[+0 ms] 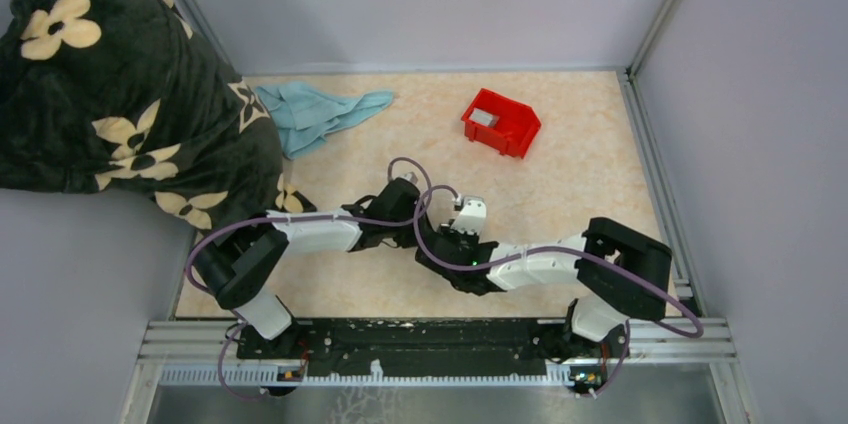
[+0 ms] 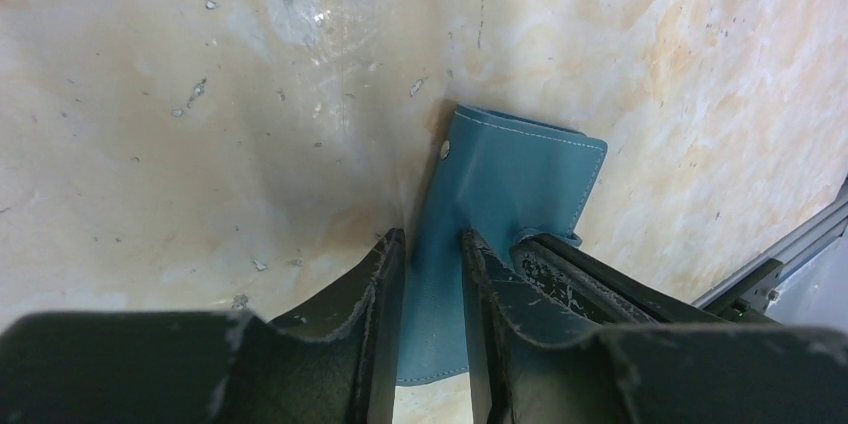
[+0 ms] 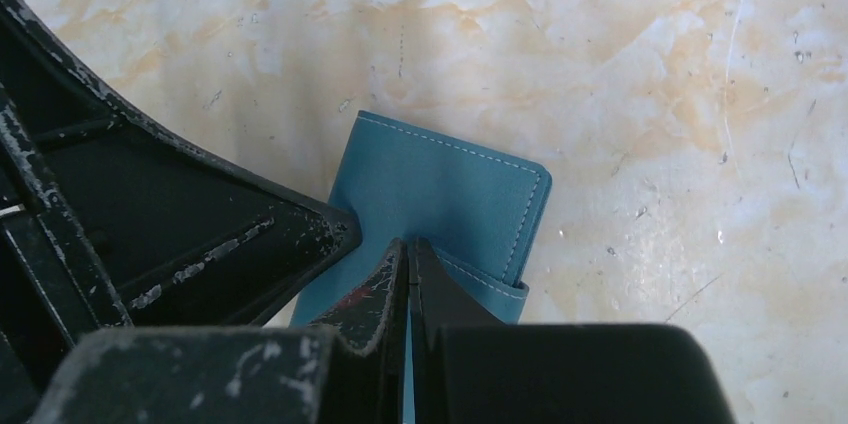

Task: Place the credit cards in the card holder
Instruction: Close the card holder at the center of the board.

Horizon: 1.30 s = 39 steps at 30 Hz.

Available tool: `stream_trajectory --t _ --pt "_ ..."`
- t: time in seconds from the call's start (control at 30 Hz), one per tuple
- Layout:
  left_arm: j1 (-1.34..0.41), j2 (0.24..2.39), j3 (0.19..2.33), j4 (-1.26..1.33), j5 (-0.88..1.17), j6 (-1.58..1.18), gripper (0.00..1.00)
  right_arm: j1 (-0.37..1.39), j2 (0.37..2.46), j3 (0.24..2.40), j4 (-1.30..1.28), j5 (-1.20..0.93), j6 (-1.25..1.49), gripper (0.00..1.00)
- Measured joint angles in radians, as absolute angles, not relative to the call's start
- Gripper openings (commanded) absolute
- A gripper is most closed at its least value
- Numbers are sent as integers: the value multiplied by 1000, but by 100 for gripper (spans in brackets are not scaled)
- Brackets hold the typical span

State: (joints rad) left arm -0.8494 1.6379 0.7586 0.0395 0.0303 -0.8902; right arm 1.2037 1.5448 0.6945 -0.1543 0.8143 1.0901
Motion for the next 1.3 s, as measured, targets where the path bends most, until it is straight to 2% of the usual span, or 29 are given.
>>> stream_trajectory --t 0.23,0.5,0.9,1.07,1.17,1.3 --pt "-860 1637 775 5 21 -892 34 1204 1510 625 -73 817 1160 0" --pt "-876 1638 806 -57 -12 -894 34 1209 1488 493 141 844 1275 0" --pt "-895 1638 828 -120 -46 -895 34 1290 1629 419 396 992 1551 0" --pt "-901 1638 838 -136 -53 -897 35 1299 1635 400 422 1005 1636 0" --pt "-904 1638 841 -144 -56 -897 36 1301 1602 424 356 1002 1624 19" --pt "-904 1638 854 -162 -60 -897 36 1323 1525 482 157 973 1541 33"
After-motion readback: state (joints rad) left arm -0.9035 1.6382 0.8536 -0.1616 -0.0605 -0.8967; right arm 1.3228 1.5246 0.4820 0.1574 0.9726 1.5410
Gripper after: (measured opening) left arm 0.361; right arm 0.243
